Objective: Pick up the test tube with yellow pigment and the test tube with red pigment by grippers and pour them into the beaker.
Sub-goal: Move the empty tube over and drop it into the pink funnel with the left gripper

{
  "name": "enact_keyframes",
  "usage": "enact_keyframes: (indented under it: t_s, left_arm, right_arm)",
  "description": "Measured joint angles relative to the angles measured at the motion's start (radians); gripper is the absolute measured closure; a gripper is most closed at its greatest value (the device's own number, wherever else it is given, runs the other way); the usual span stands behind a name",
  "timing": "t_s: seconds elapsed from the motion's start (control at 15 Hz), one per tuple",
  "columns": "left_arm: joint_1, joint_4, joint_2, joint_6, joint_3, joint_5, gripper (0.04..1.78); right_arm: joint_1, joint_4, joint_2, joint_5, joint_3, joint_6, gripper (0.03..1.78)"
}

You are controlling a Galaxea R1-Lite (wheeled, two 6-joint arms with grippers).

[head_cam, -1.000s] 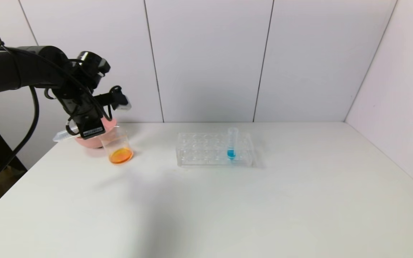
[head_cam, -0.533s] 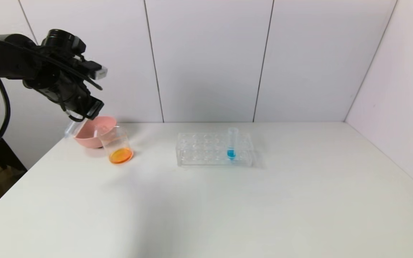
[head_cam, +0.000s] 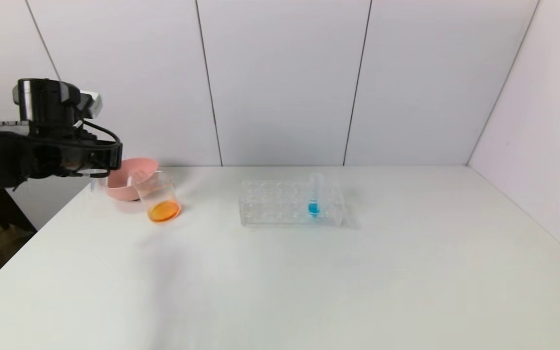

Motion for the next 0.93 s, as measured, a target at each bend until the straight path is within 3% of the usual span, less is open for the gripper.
enact_keyframes:
  t_s: [0.27, 0.4, 0.6, 0.93]
  left_arm:
    - [0.016, -0.535, 0.017, -0.066, 0.181, 0.091, 1.35]
    - [0.018, -0.707, 0.084, -0.073, 0.188, 0.125, 1.35]
    - [0.02, -0.808, 0.205, -0.1, 0.159, 0.148, 1.35]
    - [0.02, -0.863, 0.401, -0.131, 0.026, 0.186, 1.35]
  right_arm:
    - [0.0, 0.0, 0.0, 0.0, 0.0, 0.0, 0.1]
    - [0.0, 0.0, 0.0, 0.0, 0.0, 0.0, 0.1]
    - [0.0, 0.0, 0.0, 0.0, 0.0, 0.0, 0.1]
    - [0.0, 0.0, 0.0, 0.0, 0.0, 0.0, 0.1]
